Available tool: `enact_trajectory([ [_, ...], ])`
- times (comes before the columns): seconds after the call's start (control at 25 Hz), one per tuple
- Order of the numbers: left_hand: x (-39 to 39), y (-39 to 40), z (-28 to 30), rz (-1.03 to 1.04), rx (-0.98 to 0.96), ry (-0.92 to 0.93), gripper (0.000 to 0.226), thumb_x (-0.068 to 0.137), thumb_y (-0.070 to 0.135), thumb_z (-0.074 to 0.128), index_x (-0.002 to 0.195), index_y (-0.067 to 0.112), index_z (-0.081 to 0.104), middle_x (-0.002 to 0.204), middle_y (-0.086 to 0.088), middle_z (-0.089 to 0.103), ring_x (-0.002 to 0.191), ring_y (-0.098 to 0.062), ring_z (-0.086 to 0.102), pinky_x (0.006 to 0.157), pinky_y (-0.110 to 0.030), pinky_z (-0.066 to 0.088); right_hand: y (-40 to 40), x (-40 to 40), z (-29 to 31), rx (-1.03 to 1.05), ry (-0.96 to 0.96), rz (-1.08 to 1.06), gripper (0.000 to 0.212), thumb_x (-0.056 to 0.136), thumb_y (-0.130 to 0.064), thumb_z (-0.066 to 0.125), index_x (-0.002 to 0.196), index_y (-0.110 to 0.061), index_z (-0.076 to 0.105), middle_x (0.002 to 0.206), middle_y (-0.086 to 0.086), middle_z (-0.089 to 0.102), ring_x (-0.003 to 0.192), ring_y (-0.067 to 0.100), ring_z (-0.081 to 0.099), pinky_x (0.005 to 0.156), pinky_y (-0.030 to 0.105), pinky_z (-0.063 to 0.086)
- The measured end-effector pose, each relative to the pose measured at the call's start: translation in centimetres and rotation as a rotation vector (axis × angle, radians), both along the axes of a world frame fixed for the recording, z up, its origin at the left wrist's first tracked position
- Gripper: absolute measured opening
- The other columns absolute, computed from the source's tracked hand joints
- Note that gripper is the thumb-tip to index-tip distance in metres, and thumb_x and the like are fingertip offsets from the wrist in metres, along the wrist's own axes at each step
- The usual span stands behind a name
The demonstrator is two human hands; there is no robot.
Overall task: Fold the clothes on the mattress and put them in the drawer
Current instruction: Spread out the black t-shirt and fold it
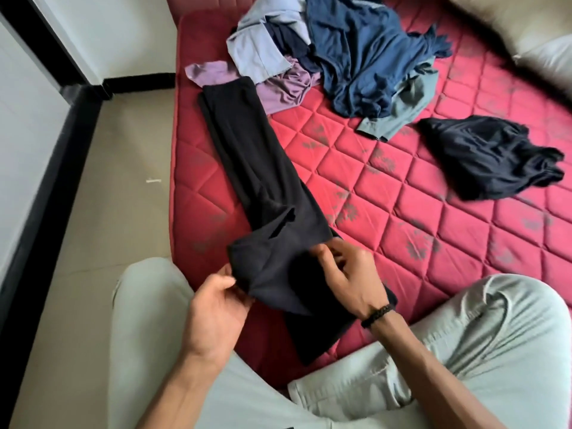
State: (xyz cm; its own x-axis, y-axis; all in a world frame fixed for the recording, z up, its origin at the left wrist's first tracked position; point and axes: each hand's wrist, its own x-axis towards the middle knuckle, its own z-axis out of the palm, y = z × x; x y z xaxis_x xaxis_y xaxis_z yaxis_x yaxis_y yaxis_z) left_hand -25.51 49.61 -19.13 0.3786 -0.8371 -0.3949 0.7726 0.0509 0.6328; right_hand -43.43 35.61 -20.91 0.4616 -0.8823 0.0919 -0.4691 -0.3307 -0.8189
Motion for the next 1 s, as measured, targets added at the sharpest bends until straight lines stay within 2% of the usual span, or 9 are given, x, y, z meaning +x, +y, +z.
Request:
enact_trajectory([
  [0.12,0.4,1.0,-0.4,0.072,0.168,0.206,0.035,0.082,0.042,0.06,0.096,0.014,0.073,0.096,-0.01,0.072,0.09,-0.024,0.071,0.091,-0.043,0.052,-5.5,2.4,-0.6,-0.077,0.119,-0.171,0.01,0.089,-0.022,0.072,0.098,-0.02,0.076,0.091,-0.002,0.076,0.083,0.018,0.071,0.081,0.035,0.056],
  [0.28,0.7,-0.1,-1.7,0.022,0.481,0.07,0.074,0.082,0.083,0.05,0.116,0.022,0.074,0.111,-0.004,0.077,0.108,-0.026,0.067,0.101,-0.049,0.05,-11.9,6.8,-1.9,0.234,0.215,-0.249,0.019,0.084,-0.035,0.078,0.095,-0.019,0.079,0.088,-0.001,0.076,0.09,0.021,0.071,0.086,0.033,0.055],
  [0.4,0.1,-0.3,-3.1,0.028,0.574,-0.468,0.034,0.079,0.05,0.083,0.103,0.027,0.078,0.1,0.007,0.08,0.1,-0.018,0.074,0.096,-0.045,0.057,-13.8,7.3,-2.2,0.275,0.157,-0.252,0.017,0.081,-0.031,0.081,0.071,-0.018,0.075,0.064,-0.006,0.065,0.062,0.012,0.06,0.068,0.029,0.047],
  [0.52,-0.1,-0.1,-4.1,0.067,0.703,-0.716,0.015,0.078,0.021,0.083,0.09,0.021,0.074,0.082,0.008,0.078,0.084,-0.018,0.075,0.087,-0.047,0.06,-15.3,5.8,-2.3,0.248,0.126,-0.366,0.019,0.081,-0.028,0.079,0.066,-0.023,0.07,0.07,-0.002,0.069,0.074,0.019,0.067,0.07,0.03,0.05],
  [0.6,0.0,-0.1,-4.4,0.015,0.727,-0.759,0.017,0.075,0.023,0.081,0.088,0.022,0.069,0.079,0.006,0.077,0.083,-0.022,0.074,0.083,-0.047,0.06,-14.4,5.8,-2.2,0.083,0.226,-0.347,0.008,0.083,-0.03,0.07,0.085,-0.022,0.073,0.093,0.008,0.074,0.095,0.031,0.07,0.083,0.038,0.055],
  [0.68,-0.1,-0.2,-4.7,-0.108,0.75,-0.85,0.028,0.076,0.035,0.085,0.096,0.023,0.069,0.087,0.006,0.076,0.09,-0.021,0.073,0.085,-0.043,0.059,-11.8,6.1,-3.3,-0.261,0.303,-0.166,0.037,0.091,-0.038,0.058,0.122,-0.019,0.068,0.123,0.014,0.065,0.115,0.037,0.06,0.099,0.044,0.048],
  [0.84,0.2,-1.0,-4.7,-0.162,0.797,-0.976,0.09,0.056,0.087,0.071,0.119,0.022,0.069,0.111,0.003,0.075,0.107,-0.021,0.069,0.094,-0.042,0.056,-5.2,5.8,-5.8,-0.459,0.582,0.264,0.064,0.104,-0.064,0.027,0.162,-0.038,0.023,0.172,0.003,0.014,0.158,0.028,0.011,0.125,0.058,0.016],
  [0.92,1.2,-2.1,-3.7,-0.091,0.742,-0.97,0.072,0.057,0.075,0.072,0.108,0.024,0.073,0.101,0.008,0.076,0.1,-0.018,0.071,0.09,-0.042,0.057,-4.3,5.7,-5.8,-0.346,0.643,0.288,0.067,0.102,-0.069,0.018,0.163,-0.041,0.014,0.173,-0.001,0.002,0.16,0.026,-0.002,0.125,0.059,0.011],
  [1.0,1.3,-2.5,-3.0,0.031,0.603,-0.973,0.047,0.069,0.055,0.076,0.104,0.023,0.075,0.094,0.012,0.077,0.093,-0.009,0.072,0.091,-0.043,0.057,-2.9,5.1,-4.4,-0.262,0.486,0.283,0.065,0.104,-0.066,0.025,0.161,-0.036,0.027,0.172,0.003,0.013,0.159,0.026,0.006,0.126,0.055,0.015],
])
